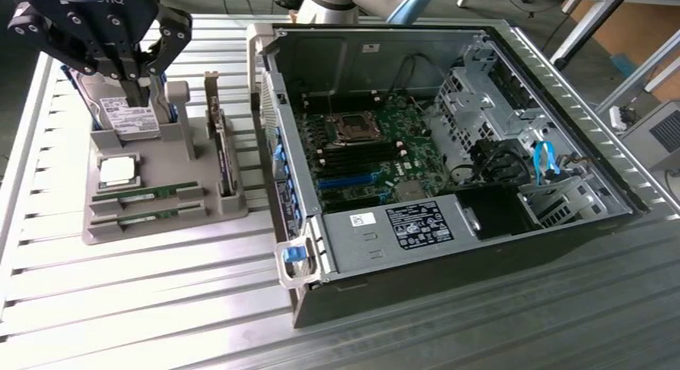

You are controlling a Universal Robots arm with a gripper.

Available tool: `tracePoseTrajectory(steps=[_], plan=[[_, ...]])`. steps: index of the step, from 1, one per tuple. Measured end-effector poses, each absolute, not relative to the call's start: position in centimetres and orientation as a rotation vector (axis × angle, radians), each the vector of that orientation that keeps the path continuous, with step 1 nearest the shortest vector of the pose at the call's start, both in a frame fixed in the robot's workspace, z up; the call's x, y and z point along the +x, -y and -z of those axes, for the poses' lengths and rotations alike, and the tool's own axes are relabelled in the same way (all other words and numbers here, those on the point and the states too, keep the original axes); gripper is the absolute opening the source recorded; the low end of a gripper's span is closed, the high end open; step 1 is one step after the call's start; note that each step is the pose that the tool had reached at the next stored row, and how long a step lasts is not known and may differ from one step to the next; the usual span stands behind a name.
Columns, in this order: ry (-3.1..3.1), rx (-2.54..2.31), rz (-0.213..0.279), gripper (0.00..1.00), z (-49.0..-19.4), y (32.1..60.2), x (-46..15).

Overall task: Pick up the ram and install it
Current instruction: 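Reach for the ram, then pick up the ram and move it above insertion slot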

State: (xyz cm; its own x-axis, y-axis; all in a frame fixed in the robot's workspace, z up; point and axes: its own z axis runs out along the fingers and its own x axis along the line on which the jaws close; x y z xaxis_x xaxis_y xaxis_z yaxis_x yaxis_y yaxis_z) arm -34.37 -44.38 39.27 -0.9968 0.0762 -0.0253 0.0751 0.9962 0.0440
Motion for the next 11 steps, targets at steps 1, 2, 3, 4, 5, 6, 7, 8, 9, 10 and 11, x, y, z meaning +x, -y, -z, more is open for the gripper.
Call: tracePoseTrajectory(steps=[1,2,3,4,5,6,7,8,9,10,11], plan=[[-3.112,0.118,-0.067,0.11,-39.27,44.38,-34.37],[-3.112,0.118,-0.067,0.11,-39.27,44.38,-34.37],[-3.112,0.118,-0.067,0.11,-39.27,44.38,-34.37],[-3.112,0.118,-0.067,0.11,-39.27,44.38,-34.37],[-3.112,0.118,-0.067,0.11,-39.27,44.38,-34.37],[-3.112,0.117,-0.067,0.11,-39.27,44.38,-34.37],[-3.114,0.077,-0.068,0.11,-39.28,44.38,-34.37],[-3.116,-0.019,-0.068,0.11,-39.27,44.38,-34.37],[-3.116,-0.057,-0.068,0.11,-39.26,44.38,-34.37],[-3.115,-0.106,-0.069,0.11,-39.26,44.38,-34.37],[-3.112,-0.196,-0.069,0.11,-39.26,44.38,-34.37]])
